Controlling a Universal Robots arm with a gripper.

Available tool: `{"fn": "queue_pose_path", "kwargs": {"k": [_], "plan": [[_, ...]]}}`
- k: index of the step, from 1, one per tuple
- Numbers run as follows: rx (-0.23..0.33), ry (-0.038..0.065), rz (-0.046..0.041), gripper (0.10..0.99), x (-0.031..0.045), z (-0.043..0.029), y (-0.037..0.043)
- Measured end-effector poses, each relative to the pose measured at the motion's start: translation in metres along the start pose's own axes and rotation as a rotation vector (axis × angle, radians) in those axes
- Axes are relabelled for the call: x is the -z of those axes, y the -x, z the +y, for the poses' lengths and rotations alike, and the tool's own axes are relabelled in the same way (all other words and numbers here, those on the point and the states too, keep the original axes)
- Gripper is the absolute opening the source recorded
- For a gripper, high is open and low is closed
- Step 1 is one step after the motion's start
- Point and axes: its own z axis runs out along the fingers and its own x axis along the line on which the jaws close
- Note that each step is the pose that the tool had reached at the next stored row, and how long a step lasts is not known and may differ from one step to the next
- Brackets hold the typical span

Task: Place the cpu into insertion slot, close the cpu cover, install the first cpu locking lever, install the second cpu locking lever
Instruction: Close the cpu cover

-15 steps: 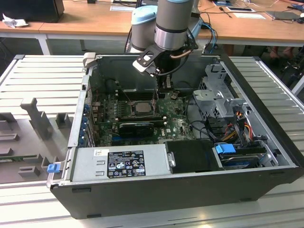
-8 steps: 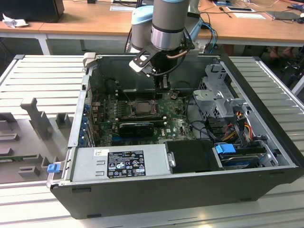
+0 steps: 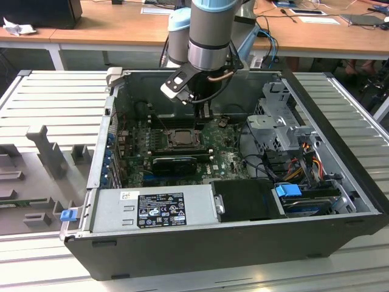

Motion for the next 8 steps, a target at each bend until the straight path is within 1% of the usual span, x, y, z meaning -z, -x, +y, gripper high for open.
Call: {"fn": "queue_pose_path", "kwargs": {"k": [3,4,7,8], "plan": [[0.016,0.000,0.0003,0.106,-0.0054,-0.0052,-0.0001],[0.018,0.000,0.0003,0.106,-0.0061,-0.0077,-0.0002],[0.022,-0.001,0.0003,0.106,-0.0076,-0.0187,-0.0005],[0.023,-0.001,0.0004,0.106,-0.0078,-0.0206,-0.0006]]}}
